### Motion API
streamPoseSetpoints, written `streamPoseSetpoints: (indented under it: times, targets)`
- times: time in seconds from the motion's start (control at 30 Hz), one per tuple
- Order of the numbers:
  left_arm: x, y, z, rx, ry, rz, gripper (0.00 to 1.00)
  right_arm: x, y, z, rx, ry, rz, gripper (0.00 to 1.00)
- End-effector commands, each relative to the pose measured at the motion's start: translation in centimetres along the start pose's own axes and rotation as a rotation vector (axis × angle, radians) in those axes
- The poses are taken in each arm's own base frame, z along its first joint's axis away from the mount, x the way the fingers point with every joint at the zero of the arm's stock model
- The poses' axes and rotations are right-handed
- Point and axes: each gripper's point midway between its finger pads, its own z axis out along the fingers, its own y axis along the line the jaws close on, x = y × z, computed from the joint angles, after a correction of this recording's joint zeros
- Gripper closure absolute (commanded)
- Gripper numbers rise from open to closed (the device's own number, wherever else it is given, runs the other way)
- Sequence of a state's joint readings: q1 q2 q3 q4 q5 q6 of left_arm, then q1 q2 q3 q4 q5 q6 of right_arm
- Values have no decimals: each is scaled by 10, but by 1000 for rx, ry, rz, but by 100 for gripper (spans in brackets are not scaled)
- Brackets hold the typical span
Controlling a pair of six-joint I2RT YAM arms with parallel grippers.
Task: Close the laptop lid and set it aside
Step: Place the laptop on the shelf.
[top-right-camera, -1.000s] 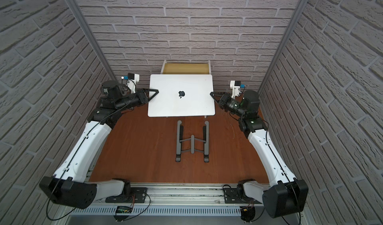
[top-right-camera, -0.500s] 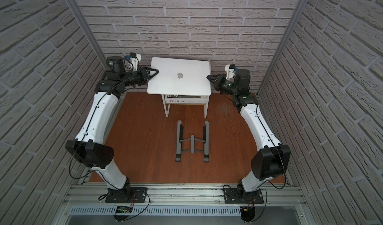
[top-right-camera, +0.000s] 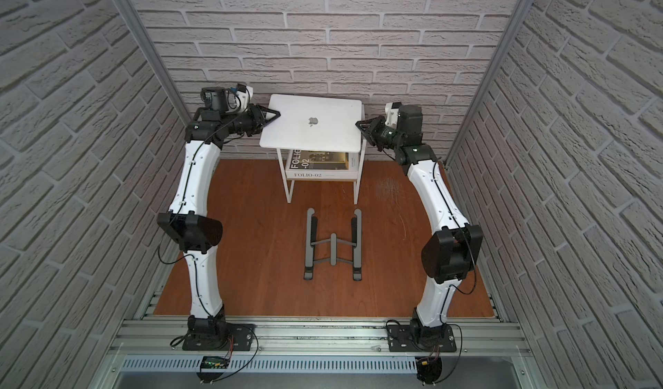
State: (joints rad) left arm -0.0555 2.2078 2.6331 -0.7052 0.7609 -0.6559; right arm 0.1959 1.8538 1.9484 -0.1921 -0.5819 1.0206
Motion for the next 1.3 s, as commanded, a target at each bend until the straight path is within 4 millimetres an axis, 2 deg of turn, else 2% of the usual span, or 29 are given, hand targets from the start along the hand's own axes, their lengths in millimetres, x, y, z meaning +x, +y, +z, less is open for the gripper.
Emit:
streamPoseSetpoints:
  times: [0.0, 0.2, 0.4, 0.5, 0.57, 0.63, 0.83, 0.87, 1.0, 1.27]
  targets:
    - [6, 1, 22, -12, -2, 138, 64, 12, 119, -29, -321, 23, -245, 86]
    - [-1, 6, 30, -6, -30, 150, 56, 3, 111, -24, -303, 6, -240, 87]
    - [-4, 20, 44, -7, -47, 124, 50, -6, 99, -19, -281, -9, -228, 88]
    - [-3, 22, 51, -5, -52, 122, 48, -14, 95, -19, -268, -21, -229, 88]
    - [-2, 22, 55, -1, -54, 124, 42, -20, 90, -19, -257, -27, -228, 88]
    - [-1, 20, 57, 4, -53, 126, 41, -26, 86, -18, -248, -31, -226, 89]
    - [6, 22, 57, -15, -26, 130, 37, -36, 75, -11, -237, -9, -213, 89]
    - [7, 23, 55, -23, -22, 133, 37, -36, 63, -1, -223, 6, -197, 89]
    - [6, 25, 48, -47, -21, 139, 36, -38, 56, 9, -217, 20, -193, 89]
    - [10, 23, 44, -45, -2, 148, 29, -48, 45, 11, -192, 28, -197, 90]
